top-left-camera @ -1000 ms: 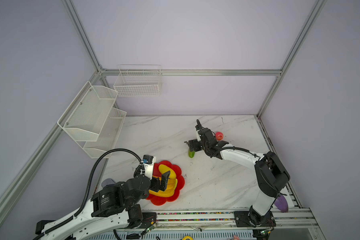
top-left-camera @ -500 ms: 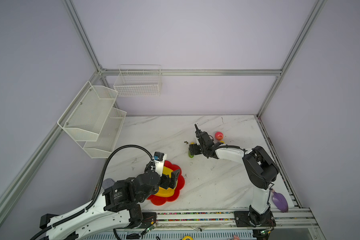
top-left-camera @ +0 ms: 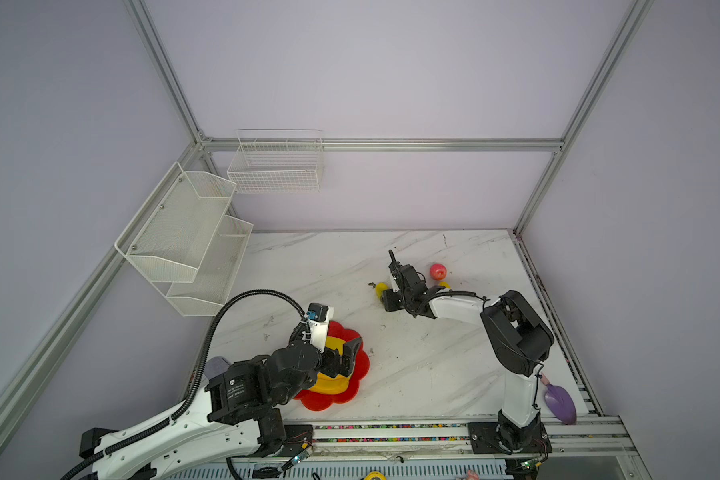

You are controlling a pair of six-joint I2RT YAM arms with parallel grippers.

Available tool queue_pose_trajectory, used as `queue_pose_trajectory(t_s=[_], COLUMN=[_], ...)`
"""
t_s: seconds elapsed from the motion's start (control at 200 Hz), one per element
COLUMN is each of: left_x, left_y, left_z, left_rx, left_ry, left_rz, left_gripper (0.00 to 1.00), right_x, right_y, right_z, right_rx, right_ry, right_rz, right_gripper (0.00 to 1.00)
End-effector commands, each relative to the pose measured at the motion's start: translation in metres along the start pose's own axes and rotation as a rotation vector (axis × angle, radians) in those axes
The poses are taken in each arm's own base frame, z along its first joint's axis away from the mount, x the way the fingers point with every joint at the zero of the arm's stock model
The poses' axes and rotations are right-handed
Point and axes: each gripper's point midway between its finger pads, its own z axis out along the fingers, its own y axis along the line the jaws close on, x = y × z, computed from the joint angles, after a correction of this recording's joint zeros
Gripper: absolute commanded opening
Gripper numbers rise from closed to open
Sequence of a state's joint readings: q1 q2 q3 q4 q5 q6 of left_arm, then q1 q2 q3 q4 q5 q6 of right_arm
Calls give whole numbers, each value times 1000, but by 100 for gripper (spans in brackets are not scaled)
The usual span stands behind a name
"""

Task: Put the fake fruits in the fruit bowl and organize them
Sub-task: 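Grasp the green-yellow mango with the right gripper, then place the green-yellow mango in the bowl nearest the robot and release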

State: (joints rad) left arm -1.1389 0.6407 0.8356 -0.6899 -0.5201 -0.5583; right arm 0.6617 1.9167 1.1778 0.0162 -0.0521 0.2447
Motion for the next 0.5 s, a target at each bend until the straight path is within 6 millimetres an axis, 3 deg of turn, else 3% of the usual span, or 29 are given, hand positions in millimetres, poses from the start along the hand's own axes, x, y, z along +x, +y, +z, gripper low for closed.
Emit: queue_pose_trajectory(t_s=[0.0, 0.12, 0.305, 0.495], left_x=[5, 7, 9, 9], left_y=[6, 13, 26, 33], left_z=[2, -2, -16, -46], left_rx=[-17, -37, -64, -29], left_ry=[-10, -8, 12, 67], left_rz=[-12, -14, -27, -49], left_gripper=[100, 100, 100, 100], right_x=[-25, -22, 7, 12], right_y=[38, 85, 167, 209], right_z=[-35, -65, -110, -142], right_rx=[-108, -236, -438, -552], right_ry=[-110, -150, -150, -154], right_rz=[-104, -211, -400, -476], right_gripper=[47, 47, 46, 47])
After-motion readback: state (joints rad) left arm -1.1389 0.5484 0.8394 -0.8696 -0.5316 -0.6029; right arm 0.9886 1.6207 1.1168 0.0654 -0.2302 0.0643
